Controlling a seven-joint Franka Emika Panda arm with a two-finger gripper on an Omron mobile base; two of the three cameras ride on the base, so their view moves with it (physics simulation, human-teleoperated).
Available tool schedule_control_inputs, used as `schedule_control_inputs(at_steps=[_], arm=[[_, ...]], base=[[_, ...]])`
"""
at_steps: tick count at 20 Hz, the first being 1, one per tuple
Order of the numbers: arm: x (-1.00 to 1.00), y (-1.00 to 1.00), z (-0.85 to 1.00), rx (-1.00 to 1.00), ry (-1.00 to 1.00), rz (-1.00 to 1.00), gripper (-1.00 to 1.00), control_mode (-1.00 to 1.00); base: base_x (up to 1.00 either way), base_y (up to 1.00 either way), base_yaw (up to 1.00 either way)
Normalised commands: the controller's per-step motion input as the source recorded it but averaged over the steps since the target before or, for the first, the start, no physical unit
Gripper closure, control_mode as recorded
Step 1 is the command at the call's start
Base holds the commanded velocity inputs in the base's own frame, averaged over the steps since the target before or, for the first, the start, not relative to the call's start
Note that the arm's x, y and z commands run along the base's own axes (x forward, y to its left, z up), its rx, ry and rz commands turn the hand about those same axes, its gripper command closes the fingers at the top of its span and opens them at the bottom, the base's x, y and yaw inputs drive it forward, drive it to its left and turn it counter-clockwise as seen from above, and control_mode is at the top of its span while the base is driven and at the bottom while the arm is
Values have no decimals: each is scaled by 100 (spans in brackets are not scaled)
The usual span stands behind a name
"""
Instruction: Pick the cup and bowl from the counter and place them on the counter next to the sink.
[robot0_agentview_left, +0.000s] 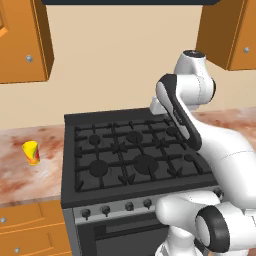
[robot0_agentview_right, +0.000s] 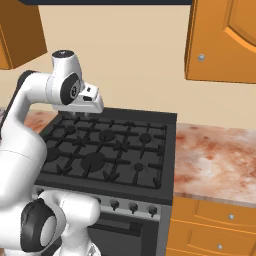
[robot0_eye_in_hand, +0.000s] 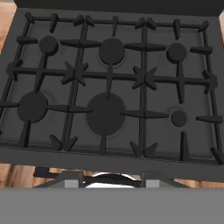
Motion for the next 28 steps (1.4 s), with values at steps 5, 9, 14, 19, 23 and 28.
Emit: schedule_control_inputs(at_steps=[5,9,14,19,23,28], arm=[[-33,0,0,1,-15,-10,-100,-100],[-47,0,0,0,-23,-1,-100,-100],[-5,0,0,0,-5,0,-100,-100],[-3,48,8,0,-11,-1,-100,-100],[0,75,28,0,-1,0,-100,-100],[2,90,11,1,0,2,-100,-100]], base=[[0,0,0],[0,0,0],[0,0,0],[0,0,0],[0,0,0],[0,0,0]])
